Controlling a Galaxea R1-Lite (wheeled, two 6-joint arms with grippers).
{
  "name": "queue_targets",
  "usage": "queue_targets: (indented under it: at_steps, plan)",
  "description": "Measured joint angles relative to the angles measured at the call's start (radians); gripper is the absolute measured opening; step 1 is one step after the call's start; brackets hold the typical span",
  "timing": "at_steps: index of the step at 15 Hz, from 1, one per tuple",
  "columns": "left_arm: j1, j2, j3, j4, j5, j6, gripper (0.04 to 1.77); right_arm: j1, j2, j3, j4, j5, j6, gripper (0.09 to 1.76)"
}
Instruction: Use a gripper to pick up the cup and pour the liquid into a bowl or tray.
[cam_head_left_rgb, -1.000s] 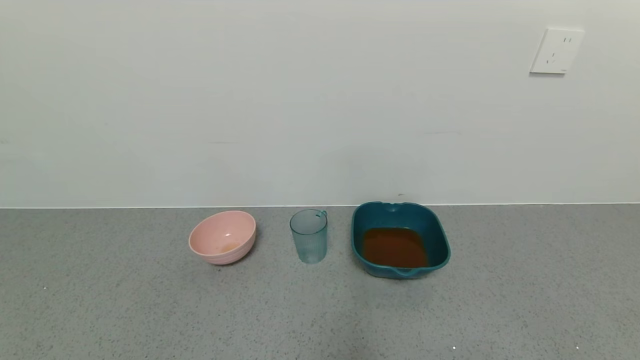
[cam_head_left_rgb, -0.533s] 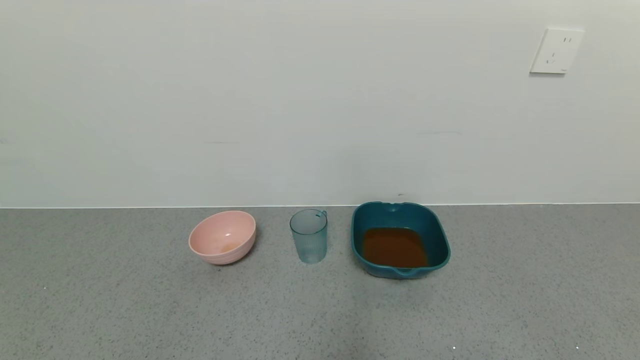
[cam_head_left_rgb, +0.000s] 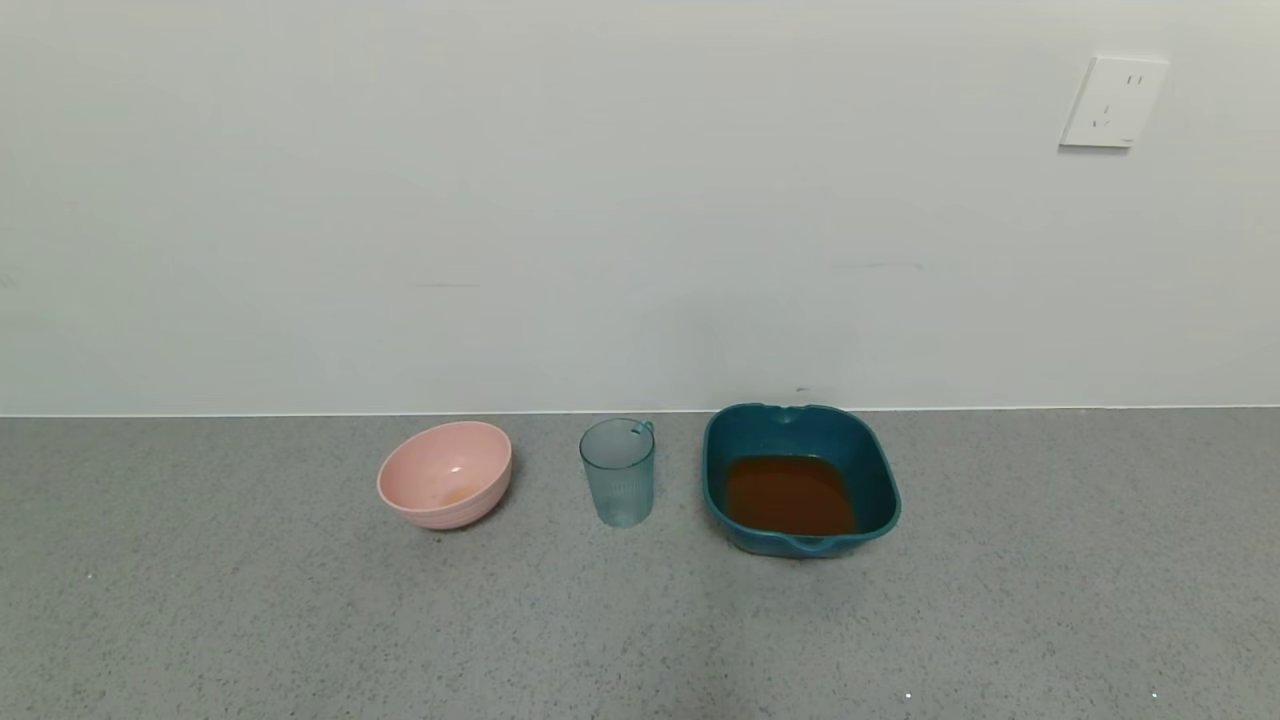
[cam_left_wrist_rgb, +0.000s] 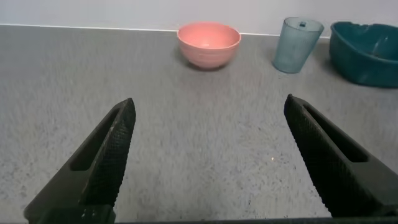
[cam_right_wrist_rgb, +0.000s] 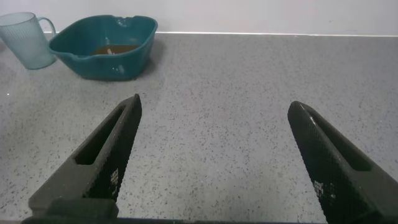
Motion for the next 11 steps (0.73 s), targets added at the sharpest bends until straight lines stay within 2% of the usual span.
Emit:
queue_targets:
  at_steps: [11]
  plan:
    - [0.0, 0.0, 0.007, 0.003, -0.001, -0.003, 1.72, 0.0, 0.0, 0.0, 0.0, 0.0, 0.0, 1.71]
